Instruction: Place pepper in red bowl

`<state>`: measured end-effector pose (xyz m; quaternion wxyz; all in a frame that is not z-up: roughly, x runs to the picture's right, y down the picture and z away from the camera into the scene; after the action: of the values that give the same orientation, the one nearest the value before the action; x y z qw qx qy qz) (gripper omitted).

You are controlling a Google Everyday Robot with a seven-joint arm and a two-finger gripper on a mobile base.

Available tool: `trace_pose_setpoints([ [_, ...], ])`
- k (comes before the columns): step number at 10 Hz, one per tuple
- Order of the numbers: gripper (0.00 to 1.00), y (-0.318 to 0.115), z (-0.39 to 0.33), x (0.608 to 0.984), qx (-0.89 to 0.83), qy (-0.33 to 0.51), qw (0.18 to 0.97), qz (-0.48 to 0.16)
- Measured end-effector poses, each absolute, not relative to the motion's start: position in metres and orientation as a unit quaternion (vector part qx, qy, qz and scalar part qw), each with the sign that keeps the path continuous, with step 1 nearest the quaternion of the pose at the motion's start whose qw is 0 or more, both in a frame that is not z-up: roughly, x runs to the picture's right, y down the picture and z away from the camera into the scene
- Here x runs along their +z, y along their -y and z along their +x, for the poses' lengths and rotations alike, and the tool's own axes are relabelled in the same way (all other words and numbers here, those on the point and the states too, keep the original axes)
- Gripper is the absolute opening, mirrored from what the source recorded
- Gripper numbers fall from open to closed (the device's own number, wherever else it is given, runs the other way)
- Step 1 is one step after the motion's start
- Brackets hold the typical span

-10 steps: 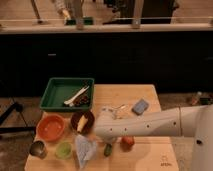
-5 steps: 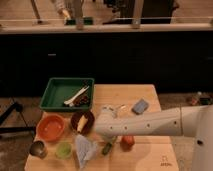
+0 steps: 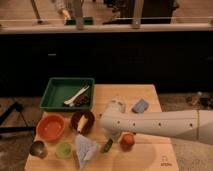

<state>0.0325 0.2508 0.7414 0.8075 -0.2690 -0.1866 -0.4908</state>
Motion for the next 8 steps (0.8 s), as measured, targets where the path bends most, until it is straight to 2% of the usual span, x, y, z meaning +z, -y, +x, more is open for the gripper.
trace_pose_setpoints([
  [4,0.18,-0.202,0.028,0.655,-0.490,0.229,0.810,-0.226],
  [8,0.18,-0.215,-0.034,0.607,-0.524,0.263,0.788,-0.187],
])
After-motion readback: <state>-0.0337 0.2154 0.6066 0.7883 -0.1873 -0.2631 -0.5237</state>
